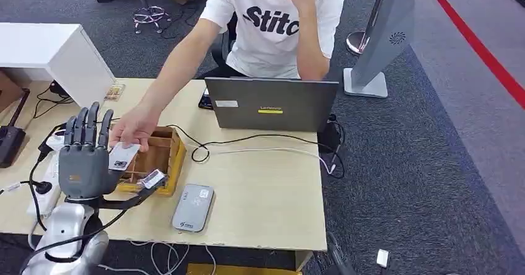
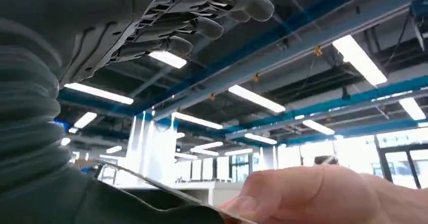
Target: Pass the card to the sensor for recognition and then transmit it.
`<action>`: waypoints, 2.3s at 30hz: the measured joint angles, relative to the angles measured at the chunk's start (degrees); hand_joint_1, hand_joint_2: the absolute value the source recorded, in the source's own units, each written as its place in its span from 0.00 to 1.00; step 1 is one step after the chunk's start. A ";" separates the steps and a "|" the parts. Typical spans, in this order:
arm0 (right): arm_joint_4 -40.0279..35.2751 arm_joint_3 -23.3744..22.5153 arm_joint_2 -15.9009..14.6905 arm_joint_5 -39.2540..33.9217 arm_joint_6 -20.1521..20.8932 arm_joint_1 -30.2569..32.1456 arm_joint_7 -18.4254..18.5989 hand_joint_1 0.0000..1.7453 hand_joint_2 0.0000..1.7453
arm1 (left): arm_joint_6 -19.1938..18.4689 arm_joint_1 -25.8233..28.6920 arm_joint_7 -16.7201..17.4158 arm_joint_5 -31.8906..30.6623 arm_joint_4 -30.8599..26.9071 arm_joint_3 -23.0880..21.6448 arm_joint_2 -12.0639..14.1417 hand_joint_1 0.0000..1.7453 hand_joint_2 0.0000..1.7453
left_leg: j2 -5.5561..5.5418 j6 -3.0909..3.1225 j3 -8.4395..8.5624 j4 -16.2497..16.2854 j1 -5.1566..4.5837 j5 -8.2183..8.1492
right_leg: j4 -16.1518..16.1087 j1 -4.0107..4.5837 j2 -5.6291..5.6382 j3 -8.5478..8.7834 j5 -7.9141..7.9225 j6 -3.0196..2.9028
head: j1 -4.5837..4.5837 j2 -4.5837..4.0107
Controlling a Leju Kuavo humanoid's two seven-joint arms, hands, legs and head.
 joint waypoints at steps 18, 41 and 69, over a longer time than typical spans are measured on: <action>0.00 1.90 0.13 -1.27 -1.11 -0.80 1.14 0.00 1.00 | 9.70 -5.35 4.83 -8.15 9.40 -5.44 4.15 1.00 1.00 | 0.20 -0.12 -0.54 -0.03 0.13 0.52 | 0.04 0.09 0.23 -0.62 0.55 -0.11 | 0.02 0.00; 0.17 3.06 0.15 -6.12 -1.07 -0.39 -0.66 0.00 1.00 | 9.79 12.73 -10.87 -8.15 1.57 -6.09 -6.56 1.00 1.00 | 0.14 -0.03 -0.84 -0.03 0.09 0.57 | -0.01 0.07 0.12 -0.83 0.61 -0.07 | 0.02 0.00; 0.37 4.37 0.15 -6.23 -1.01 -0.33 -0.61 0.00 1.00 | 2.84 12.29 -9.62 -8.15 15.34 -7.82 -9.09 1.00 1.00 | 0.14 -0.02 -0.90 -0.03 0.09 0.58 | -0.01 0.07 0.13 -0.88 0.63 -0.03 | 0.00 0.00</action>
